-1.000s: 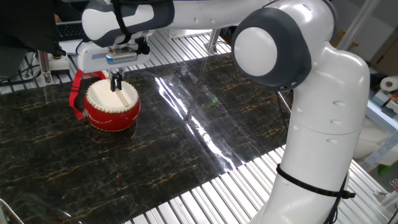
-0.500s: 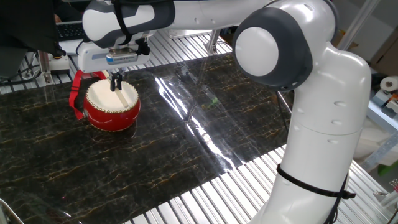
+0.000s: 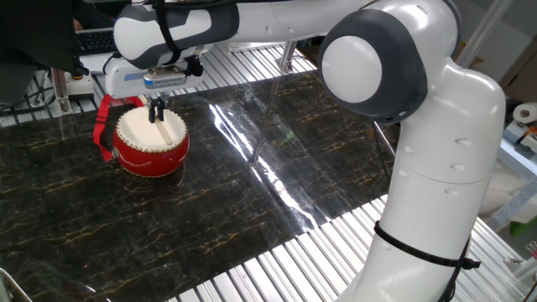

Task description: Play the drum

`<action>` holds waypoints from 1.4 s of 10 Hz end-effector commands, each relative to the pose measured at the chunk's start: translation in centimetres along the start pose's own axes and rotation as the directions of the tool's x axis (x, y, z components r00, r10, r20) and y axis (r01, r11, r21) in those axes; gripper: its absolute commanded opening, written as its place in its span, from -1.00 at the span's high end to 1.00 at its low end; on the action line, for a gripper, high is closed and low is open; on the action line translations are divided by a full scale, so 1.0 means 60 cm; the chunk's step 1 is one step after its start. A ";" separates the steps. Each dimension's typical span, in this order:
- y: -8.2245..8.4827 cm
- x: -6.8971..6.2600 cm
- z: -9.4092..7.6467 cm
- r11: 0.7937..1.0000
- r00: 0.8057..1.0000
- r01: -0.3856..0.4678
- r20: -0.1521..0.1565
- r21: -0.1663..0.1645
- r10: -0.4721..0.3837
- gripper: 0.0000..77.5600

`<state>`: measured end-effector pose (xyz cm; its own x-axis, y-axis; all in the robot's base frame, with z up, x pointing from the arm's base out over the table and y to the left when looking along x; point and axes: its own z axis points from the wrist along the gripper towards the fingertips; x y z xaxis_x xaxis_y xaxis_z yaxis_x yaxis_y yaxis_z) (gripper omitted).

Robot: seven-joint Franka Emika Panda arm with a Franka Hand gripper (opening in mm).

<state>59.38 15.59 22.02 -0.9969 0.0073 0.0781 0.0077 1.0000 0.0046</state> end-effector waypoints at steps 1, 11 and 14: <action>0.000 -0.001 -0.003 1.000 1.000 -0.003 0.005 -0.001 0.003 -1.00; 0.000 -0.001 -0.003 1.000 1.000 -0.003 0.005 -0.001 0.003 -1.00; -0.007 0.001 -0.036 1.000 1.000 0.017 -0.002 0.004 -0.017 -1.00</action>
<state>59.37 15.59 22.01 -0.9970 0.0099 0.0767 0.0103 0.9999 0.0050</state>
